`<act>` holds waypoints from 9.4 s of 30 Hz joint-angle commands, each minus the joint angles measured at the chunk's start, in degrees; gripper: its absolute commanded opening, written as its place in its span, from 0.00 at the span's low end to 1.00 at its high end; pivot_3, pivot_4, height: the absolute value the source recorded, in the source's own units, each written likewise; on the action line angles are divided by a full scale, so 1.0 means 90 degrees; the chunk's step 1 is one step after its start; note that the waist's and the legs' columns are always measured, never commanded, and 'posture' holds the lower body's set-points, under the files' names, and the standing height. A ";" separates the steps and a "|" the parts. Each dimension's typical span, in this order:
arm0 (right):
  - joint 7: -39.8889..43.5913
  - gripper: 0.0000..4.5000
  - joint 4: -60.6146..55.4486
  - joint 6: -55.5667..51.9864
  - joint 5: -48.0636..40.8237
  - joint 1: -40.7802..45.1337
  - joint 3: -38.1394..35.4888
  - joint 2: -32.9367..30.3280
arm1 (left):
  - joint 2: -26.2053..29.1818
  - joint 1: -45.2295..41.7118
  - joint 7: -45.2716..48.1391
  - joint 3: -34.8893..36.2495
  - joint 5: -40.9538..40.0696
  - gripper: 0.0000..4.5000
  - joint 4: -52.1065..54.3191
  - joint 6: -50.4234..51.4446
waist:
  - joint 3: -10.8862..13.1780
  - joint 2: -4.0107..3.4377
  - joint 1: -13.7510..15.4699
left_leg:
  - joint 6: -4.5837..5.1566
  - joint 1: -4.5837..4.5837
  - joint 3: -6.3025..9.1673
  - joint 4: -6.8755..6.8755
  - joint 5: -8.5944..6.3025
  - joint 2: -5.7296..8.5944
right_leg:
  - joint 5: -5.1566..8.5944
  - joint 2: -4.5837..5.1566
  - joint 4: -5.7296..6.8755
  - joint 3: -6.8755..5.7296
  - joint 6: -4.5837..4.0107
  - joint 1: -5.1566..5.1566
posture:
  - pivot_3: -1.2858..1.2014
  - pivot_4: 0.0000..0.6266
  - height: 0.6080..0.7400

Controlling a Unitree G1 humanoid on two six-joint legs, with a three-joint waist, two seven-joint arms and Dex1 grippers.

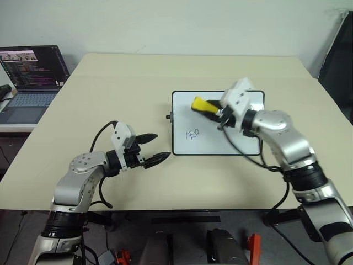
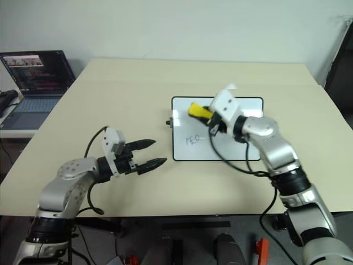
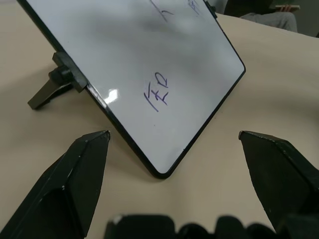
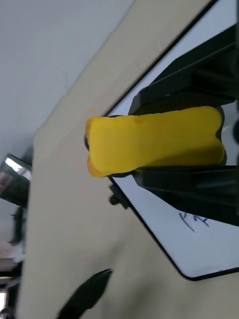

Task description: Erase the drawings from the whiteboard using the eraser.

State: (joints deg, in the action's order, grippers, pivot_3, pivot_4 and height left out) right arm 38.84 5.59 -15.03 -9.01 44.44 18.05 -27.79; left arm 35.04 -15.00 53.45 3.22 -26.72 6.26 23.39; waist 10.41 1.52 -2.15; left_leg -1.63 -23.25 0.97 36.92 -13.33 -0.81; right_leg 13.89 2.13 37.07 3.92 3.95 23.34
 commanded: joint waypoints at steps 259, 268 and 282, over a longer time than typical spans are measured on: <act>0.2330 0.22 -0.0948 -0.0399 -0.1743 -0.3476 -0.4640 -0.2879 | 0.0770 -0.1136 0.0552 0.0113 -0.0031 1.00 0.0382 -0.0034 | 0.0024 0.0001 0.0039 | 0.0000 -0.0015 0.0056 0.0003 -0.0037 -0.0008 | 0.0065 -0.0007 0.0014 -0.0065 -0.0037 -0.0011 | 0.52 0.24 1.00; -0.0656 0.22 0.0164 0.0709 -0.0081 -0.0948 -0.3093 -0.0432 | 0.0245 -0.1367 0.0507 -0.0241 0.0015 1.00 0.0295 -0.0143 | 0.0024 0.0005 -0.0121 | -0.0004 0.0032 0.0024 0.0007 -0.0034 -0.0007 | 0.0054 -0.0017 0.0054 -0.0013 -0.0033 -0.0019 | 0.52 0.24 1.00; -0.1398 0.22 0.2026 0.1858 0.0867 -0.0809 -0.2544 -0.0212 | 0.0152 -0.1159 0.0460 -0.0282 0.0006 1.00 0.0489 -0.0106 | 0.0024 0.0005 0.0020 | -0.0010 0.0033 0.0032 0.0006 -0.0032 0.0002 | 0.0065 -0.0002 0.0087 -0.0028 -0.0039 -0.0013 | 0.52 0.24 1.00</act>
State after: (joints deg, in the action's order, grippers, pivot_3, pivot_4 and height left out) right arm 27.17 22.72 1.08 -1.31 36.57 -3.24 -28.65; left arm 36.12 -25.27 57.95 -0.58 -26.24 8.69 23.13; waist 10.62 1.56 -1.97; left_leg -1.71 -22.94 1.25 36.99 -13.62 -0.79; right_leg 14.47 2.12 37.88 3.67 3.60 23.21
